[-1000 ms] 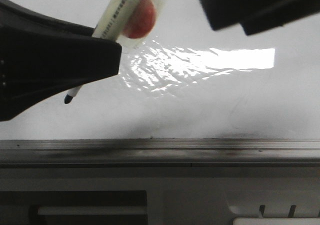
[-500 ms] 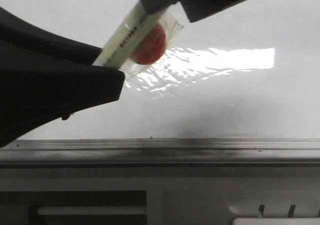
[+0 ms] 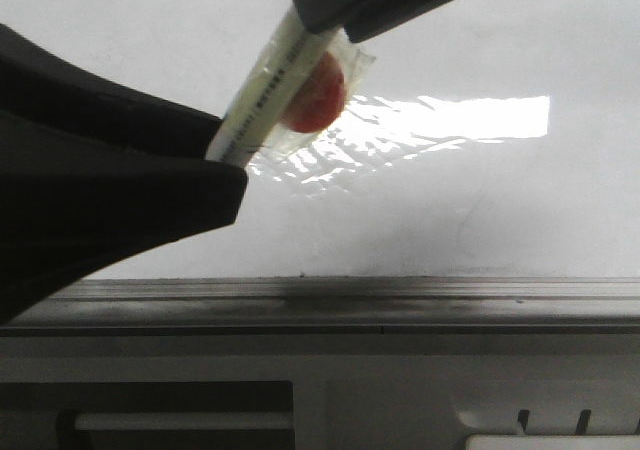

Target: Write number 9 on whiteboard

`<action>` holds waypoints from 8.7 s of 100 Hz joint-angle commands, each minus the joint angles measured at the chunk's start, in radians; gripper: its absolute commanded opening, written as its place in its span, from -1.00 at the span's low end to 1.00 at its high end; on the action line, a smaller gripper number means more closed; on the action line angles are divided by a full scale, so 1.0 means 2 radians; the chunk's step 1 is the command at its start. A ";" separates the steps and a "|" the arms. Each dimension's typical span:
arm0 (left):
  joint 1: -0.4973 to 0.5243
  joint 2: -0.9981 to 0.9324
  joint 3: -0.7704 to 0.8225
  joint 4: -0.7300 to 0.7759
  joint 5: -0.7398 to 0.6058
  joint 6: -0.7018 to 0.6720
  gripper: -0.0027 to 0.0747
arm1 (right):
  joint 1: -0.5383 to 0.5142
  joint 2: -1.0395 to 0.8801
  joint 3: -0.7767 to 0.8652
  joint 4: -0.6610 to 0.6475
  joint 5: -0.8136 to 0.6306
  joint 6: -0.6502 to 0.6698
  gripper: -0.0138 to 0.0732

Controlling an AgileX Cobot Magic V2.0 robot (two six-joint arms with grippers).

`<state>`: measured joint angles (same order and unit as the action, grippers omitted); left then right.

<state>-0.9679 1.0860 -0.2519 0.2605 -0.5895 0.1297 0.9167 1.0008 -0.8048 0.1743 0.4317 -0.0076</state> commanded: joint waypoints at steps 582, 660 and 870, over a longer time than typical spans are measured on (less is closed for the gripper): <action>-0.070 -0.338 0.038 -0.554 0.053 0.254 -0.98 | -0.031 -0.213 0.225 -0.091 -0.305 -0.001 -0.84; -0.070 -0.363 0.148 -0.564 0.053 0.254 -0.98 | -0.031 -0.336 0.419 -0.094 -0.379 -0.001 -0.84; 0.489 -0.559 0.149 -0.157 0.435 -0.050 -0.98 | -0.031 -0.336 0.419 -0.094 -0.379 -0.001 -0.84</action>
<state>0.0151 -0.0048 0.0042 -0.0433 0.3326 0.0282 0.8546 0.3218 0.0114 -0.0052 -0.2510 0.0000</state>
